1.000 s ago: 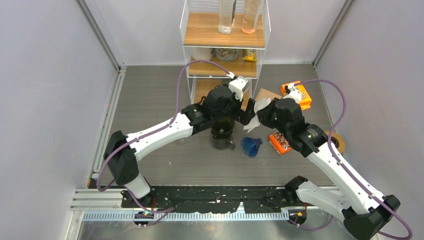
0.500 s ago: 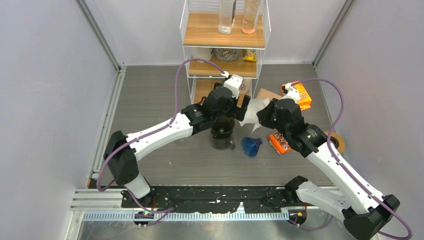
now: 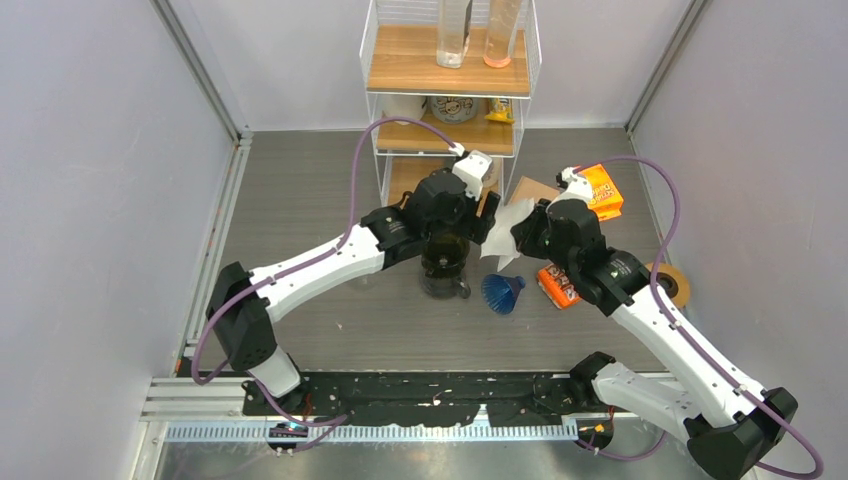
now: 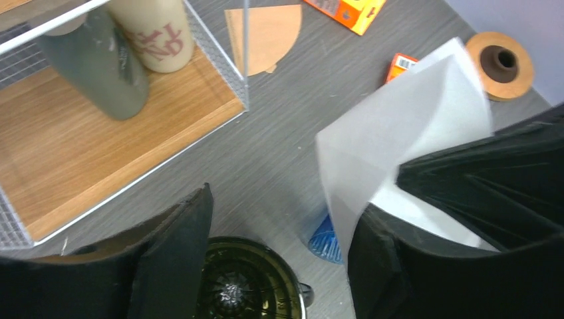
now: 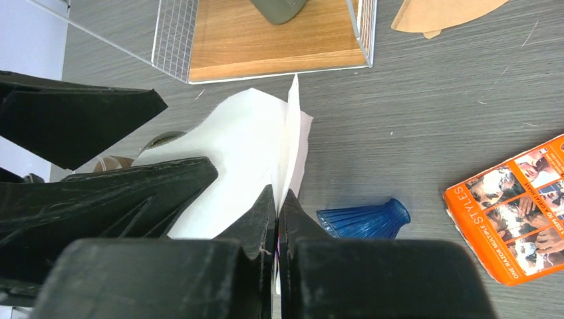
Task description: Place the coffee filter in the dripper
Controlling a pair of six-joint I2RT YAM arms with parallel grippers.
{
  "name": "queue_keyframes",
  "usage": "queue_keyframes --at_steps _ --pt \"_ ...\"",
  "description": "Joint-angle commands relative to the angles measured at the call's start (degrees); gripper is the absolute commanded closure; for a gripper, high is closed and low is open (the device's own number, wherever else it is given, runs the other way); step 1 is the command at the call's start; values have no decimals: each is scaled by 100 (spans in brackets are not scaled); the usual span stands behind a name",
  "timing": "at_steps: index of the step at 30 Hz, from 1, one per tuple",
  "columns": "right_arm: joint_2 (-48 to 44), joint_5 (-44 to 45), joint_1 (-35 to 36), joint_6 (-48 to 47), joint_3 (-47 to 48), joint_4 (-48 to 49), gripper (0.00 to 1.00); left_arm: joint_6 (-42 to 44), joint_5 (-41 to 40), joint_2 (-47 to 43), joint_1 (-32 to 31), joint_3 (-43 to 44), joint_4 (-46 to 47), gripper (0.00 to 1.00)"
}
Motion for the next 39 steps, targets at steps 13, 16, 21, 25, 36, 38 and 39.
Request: queue_keyframes --at_steps 13,16,21,25,36,38,39 --pt "-107 -23 15 -269 -54 232 95 88 330 53 -36 492 -45 90" --pt "-91 85 12 -268 -42 88 95 185 -71 22 -36 549 -193 100" --pt "-125 206 -55 -286 -41 -152 95 333 -343 -102 -32 405 -71 100" --pt "-128 232 -111 -259 -45 -244 95 379 -546 -116 -33 405 -124 100" --pt "-149 48 -226 -227 -51 -278 95 472 -197 -200 -36 409 -283 100" --pt "-207 -154 -226 -251 -98 -157 95 513 366 -265 -40 319 -225 100" --pt "-228 -219 -226 -259 -111 -128 95 522 600 -306 -61 266 -167 100"
